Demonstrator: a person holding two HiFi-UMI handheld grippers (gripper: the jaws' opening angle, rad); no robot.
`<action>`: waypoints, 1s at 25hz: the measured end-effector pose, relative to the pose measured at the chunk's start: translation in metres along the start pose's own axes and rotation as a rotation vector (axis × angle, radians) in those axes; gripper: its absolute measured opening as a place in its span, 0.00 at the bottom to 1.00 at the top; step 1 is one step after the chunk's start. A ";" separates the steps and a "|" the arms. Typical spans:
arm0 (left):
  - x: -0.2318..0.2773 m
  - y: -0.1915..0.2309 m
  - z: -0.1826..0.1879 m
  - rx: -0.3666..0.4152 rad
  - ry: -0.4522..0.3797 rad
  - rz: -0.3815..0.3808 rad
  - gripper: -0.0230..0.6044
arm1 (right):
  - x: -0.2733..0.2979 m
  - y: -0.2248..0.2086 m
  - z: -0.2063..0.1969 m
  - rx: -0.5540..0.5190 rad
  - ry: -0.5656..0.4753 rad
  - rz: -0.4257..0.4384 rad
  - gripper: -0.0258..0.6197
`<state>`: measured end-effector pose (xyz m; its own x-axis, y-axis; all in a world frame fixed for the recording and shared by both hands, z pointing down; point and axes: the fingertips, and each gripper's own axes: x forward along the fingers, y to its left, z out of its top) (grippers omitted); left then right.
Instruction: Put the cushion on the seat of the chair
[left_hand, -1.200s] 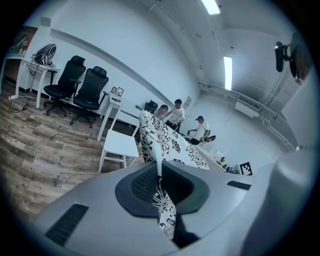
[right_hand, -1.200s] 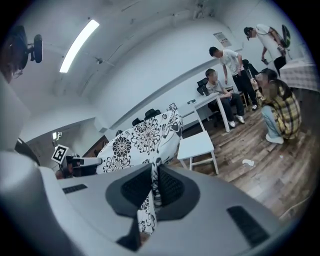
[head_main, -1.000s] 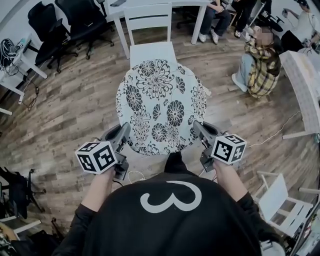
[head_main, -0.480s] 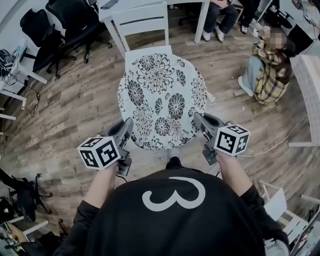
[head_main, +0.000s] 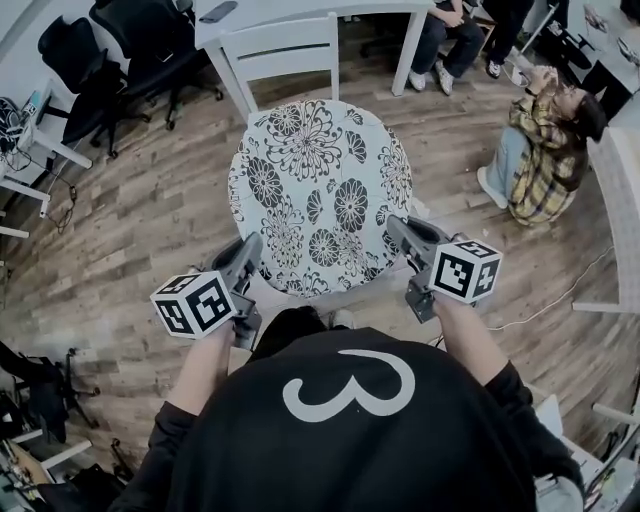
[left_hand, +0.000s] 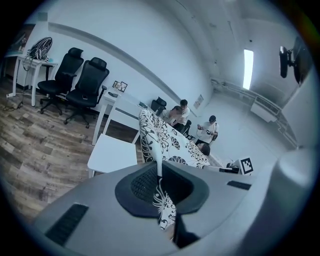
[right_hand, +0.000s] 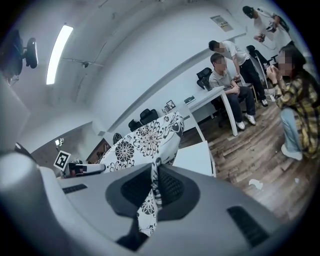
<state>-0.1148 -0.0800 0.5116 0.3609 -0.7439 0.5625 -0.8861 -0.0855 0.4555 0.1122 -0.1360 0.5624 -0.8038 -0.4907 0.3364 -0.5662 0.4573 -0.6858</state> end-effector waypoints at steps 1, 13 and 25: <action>0.000 0.001 0.000 -0.002 -0.002 0.000 0.08 | 0.001 -0.001 0.001 0.002 0.002 -0.003 0.07; 0.006 0.013 0.002 -0.030 0.020 -0.031 0.08 | 0.000 0.001 0.000 0.020 0.020 -0.066 0.07; 0.018 0.037 0.007 -0.049 0.100 -0.043 0.08 | 0.005 -0.004 -0.003 0.103 0.032 -0.162 0.07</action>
<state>-0.1426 -0.1015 0.5337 0.4279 -0.6704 0.6062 -0.8546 -0.0819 0.5127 0.1095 -0.1384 0.5684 -0.7098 -0.5269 0.4674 -0.6684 0.2947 -0.6829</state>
